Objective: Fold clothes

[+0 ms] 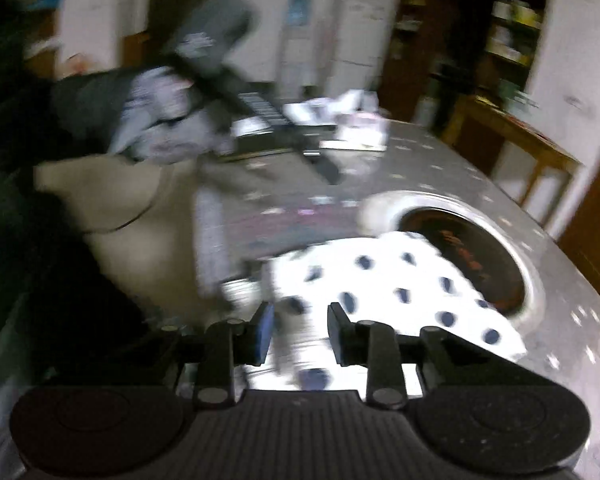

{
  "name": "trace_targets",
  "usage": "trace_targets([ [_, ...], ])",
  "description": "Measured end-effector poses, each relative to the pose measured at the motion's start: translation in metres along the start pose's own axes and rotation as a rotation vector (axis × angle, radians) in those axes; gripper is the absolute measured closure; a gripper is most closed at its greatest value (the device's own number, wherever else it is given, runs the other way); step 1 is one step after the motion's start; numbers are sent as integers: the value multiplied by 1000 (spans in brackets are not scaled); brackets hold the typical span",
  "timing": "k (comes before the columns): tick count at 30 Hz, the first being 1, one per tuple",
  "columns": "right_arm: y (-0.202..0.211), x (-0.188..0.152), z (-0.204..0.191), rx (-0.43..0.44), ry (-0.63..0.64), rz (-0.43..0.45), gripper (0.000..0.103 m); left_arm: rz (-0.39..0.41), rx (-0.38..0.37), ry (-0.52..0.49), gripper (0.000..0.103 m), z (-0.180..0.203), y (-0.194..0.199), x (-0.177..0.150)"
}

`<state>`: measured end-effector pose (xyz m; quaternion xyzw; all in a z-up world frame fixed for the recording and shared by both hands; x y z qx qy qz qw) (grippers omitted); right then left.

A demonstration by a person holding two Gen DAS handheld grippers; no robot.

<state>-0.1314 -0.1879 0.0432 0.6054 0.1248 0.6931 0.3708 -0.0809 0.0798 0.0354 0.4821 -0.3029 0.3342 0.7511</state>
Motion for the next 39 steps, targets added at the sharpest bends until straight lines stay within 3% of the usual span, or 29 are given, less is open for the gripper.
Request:
trace_targets([
  [4,-21,-7,10,11,-133,-55,77,10,-62,-29,17,21,-5,5],
  [10,-35,-16,-13,78,-161,-57,77,-44,-209,-65,20,59,-31,-4],
  [15,-18,-13,-7,106,-220,-9,75,-103,-292,-59,39,70,-56,-20],
  [20,7,-11,18,111,-303,36,75,-170,-314,-41,58,63,-66,-42],
  [26,5,-6,63,-11,-385,45,75,-202,-302,-59,59,61,-59,-61],
  [33,-59,-1,110,-186,-401,-15,74,-159,-315,-114,59,76,-50,-51],
  [39,-111,-12,140,-232,-451,-66,74,-213,-311,-93,59,70,-58,-68],
])
Point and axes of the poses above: each gripper's, at about its wrist camera, not at the fingertips, and y roughly against the way its jaws point, z to its right, x to its top, the point moved 7 cm from there along -y, roughly the way its jaws point, and after that the axes turned 12 degrees about -x, right-handed, at the moved point
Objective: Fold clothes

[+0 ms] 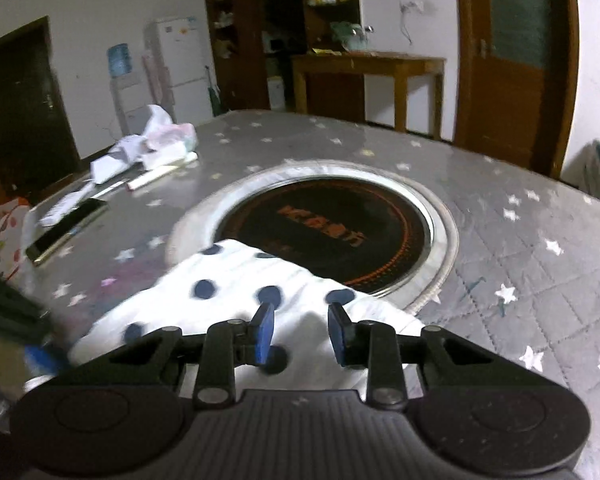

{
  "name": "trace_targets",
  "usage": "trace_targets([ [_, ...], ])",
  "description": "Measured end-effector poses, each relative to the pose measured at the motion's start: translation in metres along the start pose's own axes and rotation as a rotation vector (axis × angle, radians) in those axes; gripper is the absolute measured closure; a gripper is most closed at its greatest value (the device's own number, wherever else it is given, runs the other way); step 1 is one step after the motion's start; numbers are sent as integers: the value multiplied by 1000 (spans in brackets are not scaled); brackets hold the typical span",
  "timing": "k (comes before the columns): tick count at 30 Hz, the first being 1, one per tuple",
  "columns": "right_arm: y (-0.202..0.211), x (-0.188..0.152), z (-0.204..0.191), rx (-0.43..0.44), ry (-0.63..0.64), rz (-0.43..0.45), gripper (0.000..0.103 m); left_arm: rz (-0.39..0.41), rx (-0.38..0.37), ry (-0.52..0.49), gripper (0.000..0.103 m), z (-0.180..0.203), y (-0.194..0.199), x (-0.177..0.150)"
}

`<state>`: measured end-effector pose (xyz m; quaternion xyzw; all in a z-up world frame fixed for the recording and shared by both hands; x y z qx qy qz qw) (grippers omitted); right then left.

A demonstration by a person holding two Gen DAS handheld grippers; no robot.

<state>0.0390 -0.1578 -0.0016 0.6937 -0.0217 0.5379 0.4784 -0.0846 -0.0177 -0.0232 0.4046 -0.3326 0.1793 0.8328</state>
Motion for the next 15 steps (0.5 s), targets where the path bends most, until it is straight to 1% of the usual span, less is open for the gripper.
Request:
trace_targets([
  [4,-26,-10,15,-36,-38,-48,74,-4,-3,14,59,-4,-1,-3],
  [7,-27,-10,21,-47,-48,-34,74,-8,0,12,59,-4,-2,-4],
  [11,-25,-2,30,-51,-85,2,71,5,4,2,57,2,6,-3],
  [13,-30,-1,34,-64,-76,-13,66,22,10,-3,56,5,15,-3],
  [15,-36,0,38,-78,-66,-31,65,42,28,-8,55,7,27,-3],
])
Point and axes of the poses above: each gripper's, at about its wrist camera, not at the fingertips, and y roughly against the way its jaws point, z to its right, x to its top, the point moved 7 cm from there along -y, roughly the way its jaws point, and after that the axes turned 12 degrees about -x, right-handed, at the moved point
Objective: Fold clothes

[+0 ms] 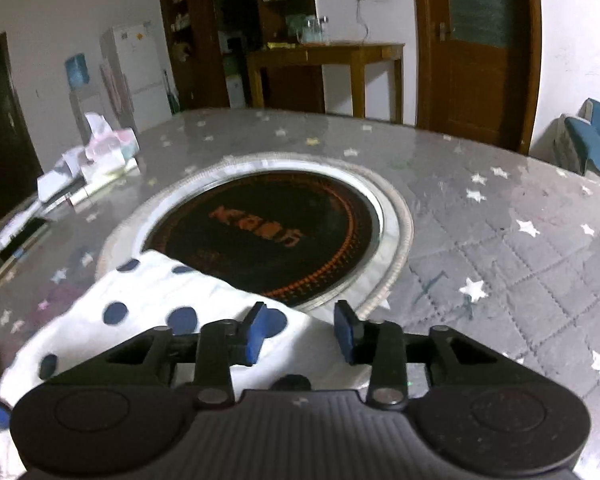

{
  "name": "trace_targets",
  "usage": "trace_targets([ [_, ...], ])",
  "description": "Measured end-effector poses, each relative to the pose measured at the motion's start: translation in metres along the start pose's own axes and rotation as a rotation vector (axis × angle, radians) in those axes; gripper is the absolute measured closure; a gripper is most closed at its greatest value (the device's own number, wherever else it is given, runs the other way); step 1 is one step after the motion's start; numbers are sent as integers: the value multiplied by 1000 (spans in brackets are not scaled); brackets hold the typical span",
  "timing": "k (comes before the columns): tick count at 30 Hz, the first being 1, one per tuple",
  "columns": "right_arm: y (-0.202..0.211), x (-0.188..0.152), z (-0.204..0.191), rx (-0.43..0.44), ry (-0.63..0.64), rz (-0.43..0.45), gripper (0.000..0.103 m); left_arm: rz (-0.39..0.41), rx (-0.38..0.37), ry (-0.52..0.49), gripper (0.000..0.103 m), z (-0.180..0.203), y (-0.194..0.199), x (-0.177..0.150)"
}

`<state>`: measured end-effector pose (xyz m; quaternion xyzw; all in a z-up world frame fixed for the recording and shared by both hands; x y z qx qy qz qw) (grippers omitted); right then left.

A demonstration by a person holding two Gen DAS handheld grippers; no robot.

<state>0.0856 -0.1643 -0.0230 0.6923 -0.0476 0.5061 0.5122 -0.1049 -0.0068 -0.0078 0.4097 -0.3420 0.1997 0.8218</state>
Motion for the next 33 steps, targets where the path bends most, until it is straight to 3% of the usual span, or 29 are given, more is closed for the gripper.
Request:
trace_targets([
  [4,-6,-5,6,11,3,-44,67,12,57,1,46,-7,19,-4],
  [10,3,-10,10,-29,42,-80,80,-46,82,34,45,-18,23,-22],
  [20,47,-46,39,-170,70,-128,81,-56,120,65,46,-49,5,-18],
  [25,76,-71,46,-243,75,-159,81,-38,147,65,56,-72,-9,1],
  [33,122,-107,45,-257,-2,-218,81,-53,168,-24,70,-97,-47,41],
])
Point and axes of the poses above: each gripper's, at about its wrist camera, not at the fingertips, and y roughly against the way its jaws point, z to its right, x to its top, the point moved 7 cm from there along -y, roughly the way its jaws point, and after that the axes turned 12 degrees about -x, right-handed, at the moved point
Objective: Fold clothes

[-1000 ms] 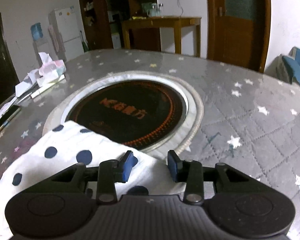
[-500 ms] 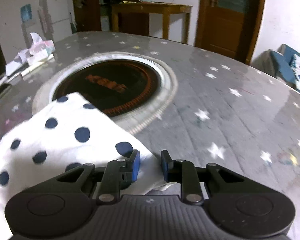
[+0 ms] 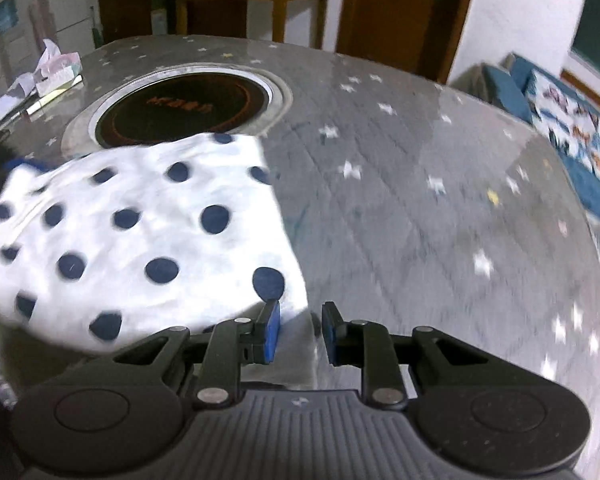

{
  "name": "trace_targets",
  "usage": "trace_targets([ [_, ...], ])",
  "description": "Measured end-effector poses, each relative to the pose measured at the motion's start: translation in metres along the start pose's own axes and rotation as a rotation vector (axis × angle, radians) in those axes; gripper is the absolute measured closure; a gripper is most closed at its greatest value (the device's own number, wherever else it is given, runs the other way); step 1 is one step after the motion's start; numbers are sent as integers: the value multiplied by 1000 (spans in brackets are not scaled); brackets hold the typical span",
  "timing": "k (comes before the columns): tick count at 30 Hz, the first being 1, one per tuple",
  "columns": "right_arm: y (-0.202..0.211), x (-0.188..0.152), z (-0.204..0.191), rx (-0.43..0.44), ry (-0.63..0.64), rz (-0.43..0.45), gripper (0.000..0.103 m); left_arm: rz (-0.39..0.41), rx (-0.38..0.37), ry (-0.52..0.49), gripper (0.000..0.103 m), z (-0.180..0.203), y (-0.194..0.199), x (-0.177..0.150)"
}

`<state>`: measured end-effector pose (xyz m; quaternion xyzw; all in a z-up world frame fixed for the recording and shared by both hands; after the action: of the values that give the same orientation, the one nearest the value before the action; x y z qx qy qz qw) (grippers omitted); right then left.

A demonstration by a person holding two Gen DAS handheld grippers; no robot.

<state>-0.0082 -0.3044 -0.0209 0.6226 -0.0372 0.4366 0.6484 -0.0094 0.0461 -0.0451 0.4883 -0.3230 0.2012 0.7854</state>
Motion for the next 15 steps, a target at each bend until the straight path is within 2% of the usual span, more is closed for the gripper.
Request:
trace_targets([
  [5,17,-23,-5,30,-47,-28,81,-22,-7,-34,71,-10,-27,26],
  [10,28,-21,-5,24,-62,7,80,-19,-16,-23,68,-16,-32,39],
  [14,46,-5,-22,50,12,95,80,21,7,-18,53,-18,-10,37],
  [15,50,1,-29,70,42,125,80,30,14,-10,52,-19,-6,36],
])
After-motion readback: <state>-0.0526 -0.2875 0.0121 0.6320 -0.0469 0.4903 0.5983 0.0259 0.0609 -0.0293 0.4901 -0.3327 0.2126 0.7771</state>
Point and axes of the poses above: each gripper's, at about its wrist camera, not at the fingertips, and y roughly against the way its jaws point, z to its right, x to its top, the point moved 7 cm from there along -y, roughly the way its jaws point, and after that the axes turned 12 degrees about -x, right-handed, at the moved point
